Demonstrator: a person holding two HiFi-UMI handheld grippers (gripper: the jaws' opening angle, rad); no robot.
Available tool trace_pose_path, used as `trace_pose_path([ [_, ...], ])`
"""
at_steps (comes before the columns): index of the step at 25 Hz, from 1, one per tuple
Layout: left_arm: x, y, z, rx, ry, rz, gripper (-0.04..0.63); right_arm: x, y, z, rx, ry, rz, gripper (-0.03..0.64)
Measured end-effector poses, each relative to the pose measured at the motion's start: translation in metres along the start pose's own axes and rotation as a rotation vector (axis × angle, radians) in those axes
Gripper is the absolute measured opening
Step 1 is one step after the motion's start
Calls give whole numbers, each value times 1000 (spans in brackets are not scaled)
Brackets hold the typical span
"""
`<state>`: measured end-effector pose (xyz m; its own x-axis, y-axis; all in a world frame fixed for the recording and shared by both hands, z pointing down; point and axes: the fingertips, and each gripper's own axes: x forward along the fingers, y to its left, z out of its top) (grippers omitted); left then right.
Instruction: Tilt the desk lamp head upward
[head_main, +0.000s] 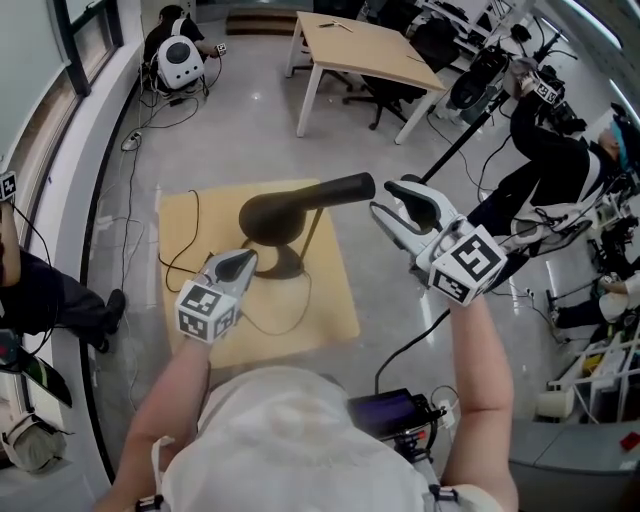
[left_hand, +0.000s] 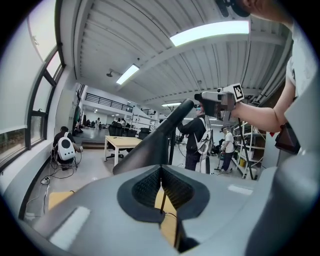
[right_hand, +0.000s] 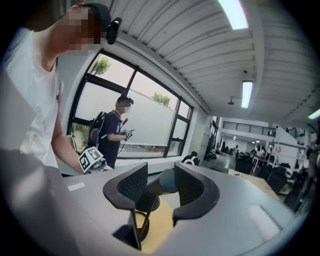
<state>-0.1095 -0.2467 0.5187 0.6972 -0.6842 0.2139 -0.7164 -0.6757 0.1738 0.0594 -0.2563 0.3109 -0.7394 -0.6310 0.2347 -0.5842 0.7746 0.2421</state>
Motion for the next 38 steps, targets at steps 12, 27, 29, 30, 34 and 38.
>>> trace_pose_path([
  [12,6,21,-9,-9,29,30,60,44,-17,-25,78,202,67,305],
  [27,22,53,-38,-149,77,7,156,55,-16,-36,187,265,136,238],
  [29,28,55,-39,-185,79,-18,191,56,-14,-37,188,261,135,238],
  [30,31,55,-39,-201,79,-33,211,55,-15,-37,190,257,133,238],
  [34,43,54,-36,-267,88,-79,276,52,-18,-38,196,245,132,238],
  [38,47,55,-40,-348,100,-115,320,53,-15,-36,194,243,137,238],
])
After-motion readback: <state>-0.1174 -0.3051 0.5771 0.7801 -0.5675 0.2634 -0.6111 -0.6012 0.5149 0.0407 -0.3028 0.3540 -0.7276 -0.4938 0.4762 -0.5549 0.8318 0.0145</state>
